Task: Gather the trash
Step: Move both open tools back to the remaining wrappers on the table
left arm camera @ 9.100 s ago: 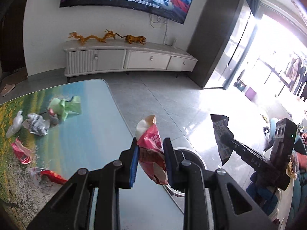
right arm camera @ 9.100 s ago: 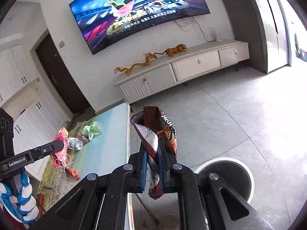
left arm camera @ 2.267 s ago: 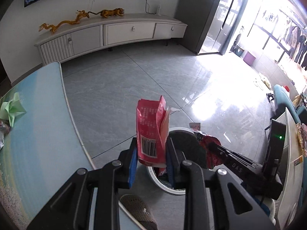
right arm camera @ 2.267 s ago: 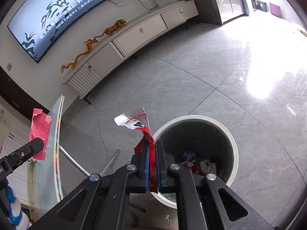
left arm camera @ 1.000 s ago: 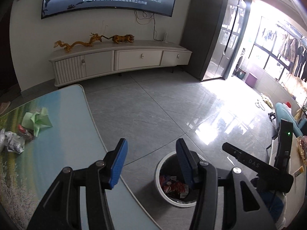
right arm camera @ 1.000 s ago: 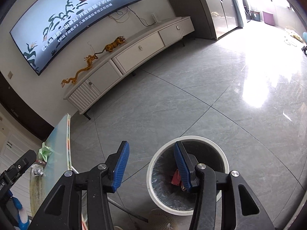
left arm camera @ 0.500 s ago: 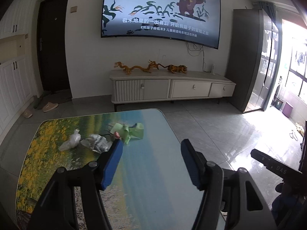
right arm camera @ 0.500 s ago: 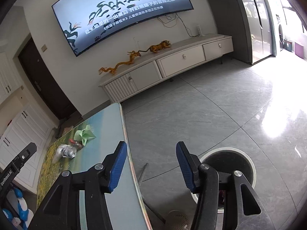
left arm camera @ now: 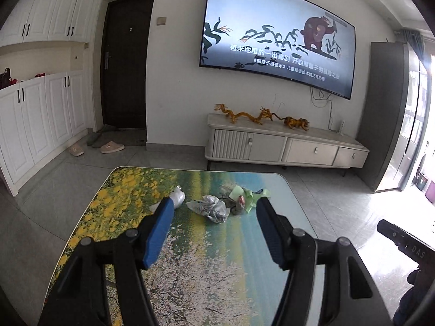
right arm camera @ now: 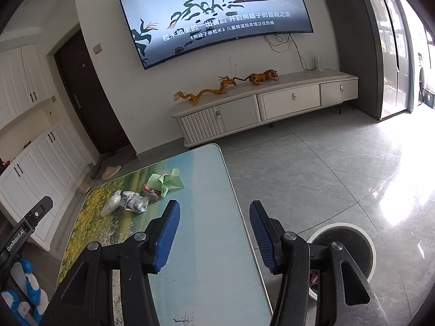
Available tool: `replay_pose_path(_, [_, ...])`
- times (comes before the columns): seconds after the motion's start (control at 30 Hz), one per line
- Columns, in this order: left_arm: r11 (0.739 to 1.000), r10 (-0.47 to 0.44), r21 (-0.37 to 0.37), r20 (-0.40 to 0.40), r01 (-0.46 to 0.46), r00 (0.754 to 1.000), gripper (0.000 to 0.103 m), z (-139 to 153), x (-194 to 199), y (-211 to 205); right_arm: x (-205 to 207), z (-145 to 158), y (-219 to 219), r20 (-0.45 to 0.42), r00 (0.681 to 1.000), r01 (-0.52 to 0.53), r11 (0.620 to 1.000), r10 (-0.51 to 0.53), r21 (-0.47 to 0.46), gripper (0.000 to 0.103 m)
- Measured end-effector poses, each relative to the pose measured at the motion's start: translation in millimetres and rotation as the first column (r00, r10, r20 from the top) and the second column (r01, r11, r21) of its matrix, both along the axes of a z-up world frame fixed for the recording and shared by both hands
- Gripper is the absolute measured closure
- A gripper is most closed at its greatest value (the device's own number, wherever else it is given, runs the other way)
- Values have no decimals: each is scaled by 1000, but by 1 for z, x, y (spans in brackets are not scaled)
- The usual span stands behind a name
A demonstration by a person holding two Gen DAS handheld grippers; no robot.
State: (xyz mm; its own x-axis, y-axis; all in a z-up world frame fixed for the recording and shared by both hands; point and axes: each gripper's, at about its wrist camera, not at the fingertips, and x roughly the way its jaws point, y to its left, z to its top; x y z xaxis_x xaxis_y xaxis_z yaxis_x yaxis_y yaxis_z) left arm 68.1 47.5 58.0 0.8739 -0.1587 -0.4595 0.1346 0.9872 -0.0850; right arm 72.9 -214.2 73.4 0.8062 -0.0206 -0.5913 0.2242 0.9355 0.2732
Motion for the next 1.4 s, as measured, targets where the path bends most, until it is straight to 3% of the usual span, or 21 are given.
replay_pose_path(0.33, [997,68,-23,21,-68,997,42,-10,-13,41,11,7,52,2,999,-33,996,33,-78,52])
replay_pose_path(0.73, [986,146,-77,9,-145,989,42,-23,-5,89,36,-6,101,-31,996,-86,988,83,-132,52])
replay_pose_path(1.4, [989,115,-84,-51,-119,992,42,-31,25,76,61,7,105,3,988,-155,981,157,-118,52])
